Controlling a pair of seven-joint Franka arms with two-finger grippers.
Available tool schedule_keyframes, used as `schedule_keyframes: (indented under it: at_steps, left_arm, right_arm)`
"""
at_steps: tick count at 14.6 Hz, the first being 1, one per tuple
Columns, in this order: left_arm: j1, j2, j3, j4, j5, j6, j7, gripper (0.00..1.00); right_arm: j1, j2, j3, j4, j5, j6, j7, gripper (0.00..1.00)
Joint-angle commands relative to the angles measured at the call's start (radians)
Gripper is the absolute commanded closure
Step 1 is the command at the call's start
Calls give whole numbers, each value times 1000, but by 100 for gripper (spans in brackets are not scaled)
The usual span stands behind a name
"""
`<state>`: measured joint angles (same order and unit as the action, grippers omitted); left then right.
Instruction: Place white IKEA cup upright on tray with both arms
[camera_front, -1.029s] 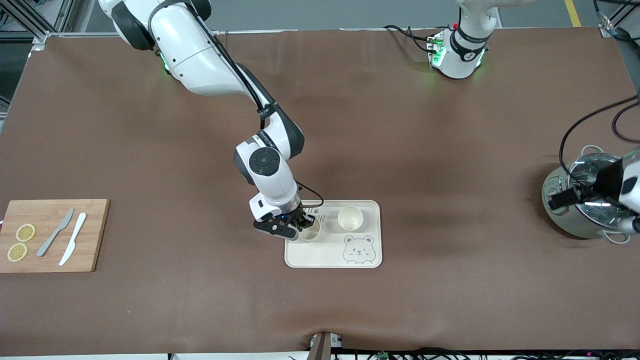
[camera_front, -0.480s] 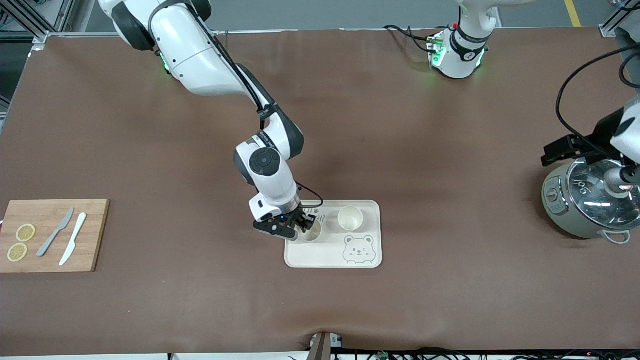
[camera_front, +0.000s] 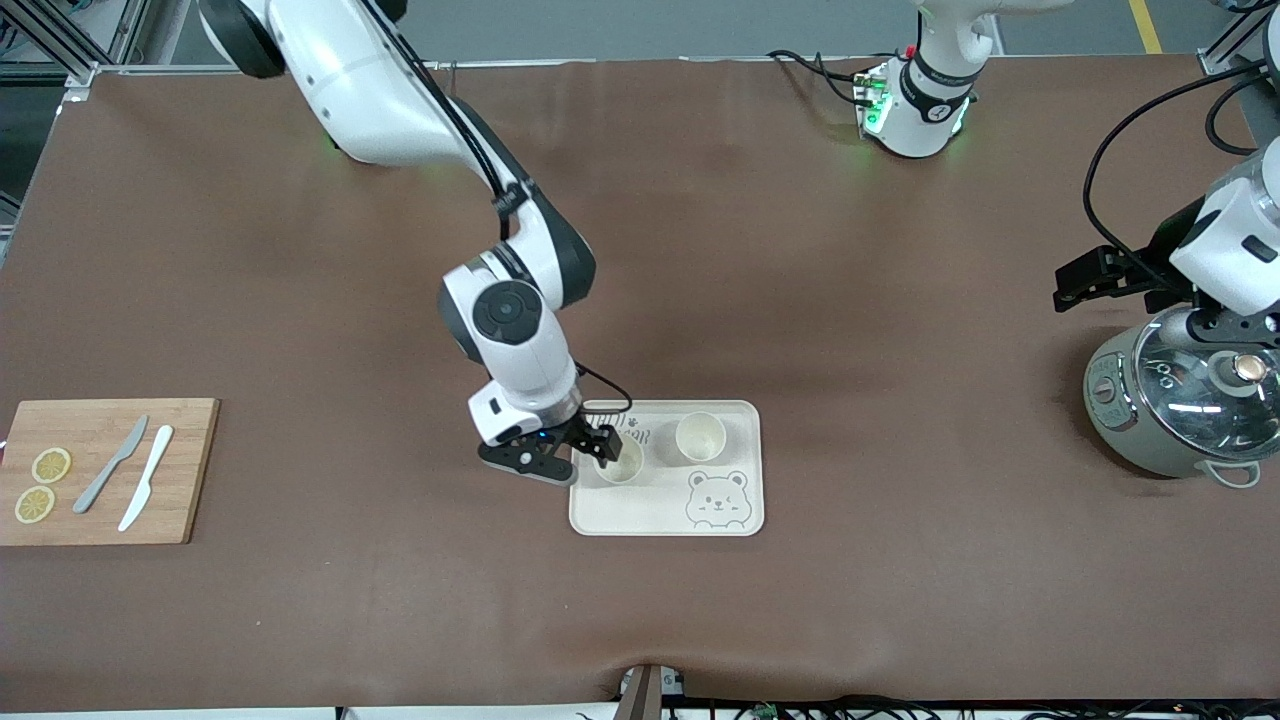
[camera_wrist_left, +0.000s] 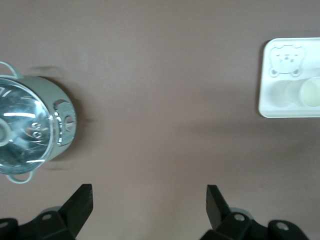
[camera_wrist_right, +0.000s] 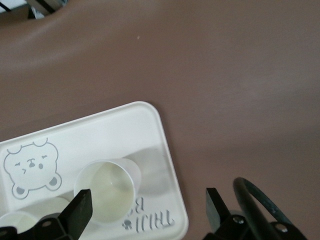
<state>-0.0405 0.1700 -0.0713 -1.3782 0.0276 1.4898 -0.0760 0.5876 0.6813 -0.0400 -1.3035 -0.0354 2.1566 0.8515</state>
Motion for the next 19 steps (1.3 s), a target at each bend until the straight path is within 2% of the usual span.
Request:
schedule_keyframes:
  at_steps: [1,4,7,8,12,19]
  left_arm:
    - [1,-9,2,-15,66,-3,53,0]
    - [5,-9,2,-12,66,0,65,0]
    - [4,-9,2,-7,54,4,61,0]
    - [5,-9,2,-6,43,9,53,0]
    - [8,-9,8,-5,-28,43,64,0]
    - [-2,-10,1,-7,-35,46,111,0]
  right_arm:
    - [-37,-237,17,-60,5,-260,-78,0]
    - [-133,-492,17,-135,17,-534,-257,0]
    - [-316,-739,12,-322,49,-587,-528,0]
    - [-374,-767,11,-351,49,-583,-610,0]
    - [-584,-761,11,-358,49,-538,-856,0]
    - [-608,-747,9,-349,29,-541,-867,0]
